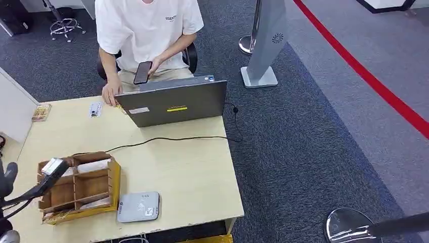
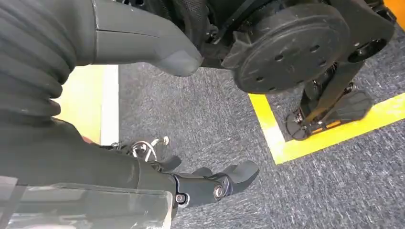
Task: Pass the card to the sensor for recognition and then transmit it.
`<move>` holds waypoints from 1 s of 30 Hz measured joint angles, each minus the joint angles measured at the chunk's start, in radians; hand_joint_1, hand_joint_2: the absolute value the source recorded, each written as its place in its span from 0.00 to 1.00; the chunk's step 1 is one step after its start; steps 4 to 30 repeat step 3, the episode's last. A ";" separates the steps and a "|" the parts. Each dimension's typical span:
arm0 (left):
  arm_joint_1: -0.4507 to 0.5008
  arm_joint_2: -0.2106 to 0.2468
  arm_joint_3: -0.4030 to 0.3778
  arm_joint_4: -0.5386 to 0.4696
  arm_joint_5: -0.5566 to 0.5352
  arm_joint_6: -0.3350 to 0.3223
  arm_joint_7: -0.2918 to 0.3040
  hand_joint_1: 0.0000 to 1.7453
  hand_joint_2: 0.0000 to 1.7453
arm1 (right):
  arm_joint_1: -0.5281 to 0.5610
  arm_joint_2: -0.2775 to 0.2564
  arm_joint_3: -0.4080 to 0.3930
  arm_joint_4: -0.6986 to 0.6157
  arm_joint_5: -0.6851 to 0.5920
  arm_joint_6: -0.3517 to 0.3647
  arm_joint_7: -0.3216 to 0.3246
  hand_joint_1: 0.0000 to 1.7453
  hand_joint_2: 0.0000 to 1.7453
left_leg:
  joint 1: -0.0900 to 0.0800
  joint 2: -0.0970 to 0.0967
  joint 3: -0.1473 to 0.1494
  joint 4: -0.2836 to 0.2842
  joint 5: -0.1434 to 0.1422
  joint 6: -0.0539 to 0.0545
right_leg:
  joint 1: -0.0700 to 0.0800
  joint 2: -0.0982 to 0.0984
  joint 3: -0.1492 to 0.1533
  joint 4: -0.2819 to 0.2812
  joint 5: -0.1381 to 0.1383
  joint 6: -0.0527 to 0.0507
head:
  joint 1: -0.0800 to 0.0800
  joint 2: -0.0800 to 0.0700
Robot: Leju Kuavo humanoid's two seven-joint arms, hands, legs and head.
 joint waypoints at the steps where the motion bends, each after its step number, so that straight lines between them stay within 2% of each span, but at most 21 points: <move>1: 0.016 0.012 0.043 0.030 0.011 0.019 -0.013 0.00 1.00 | -0.009 0.000 -0.010 0.010 0.000 0.006 -0.007 0.00 1.00 | 0.000 0.000 0.000 0.000 0.000 0.000 | 0.000 0.001 0.000 0.000 0.000 0.000 | 0.000 0.000; 3: 0.045 0.031 0.134 0.090 0.032 0.040 -0.040 0.00 1.00 | -0.027 0.000 -0.034 0.032 0.003 0.017 -0.014 0.00 1.00 | 0.001 0.001 0.001 0.000 0.000 0.000 | 0.001 0.001 0.000 0.000 0.000 0.000 | 0.000 0.000; 30: 0.045 0.031 0.134 0.090 0.032 0.040 -0.040 0.00 1.00 | -0.027 0.000 -0.034 0.032 0.003 0.017 -0.014 0.00 1.00 | 0.001 0.001 0.001 0.000 0.000 0.000 | 0.001 0.001 0.000 0.000 0.000 0.000 | 0.000 0.000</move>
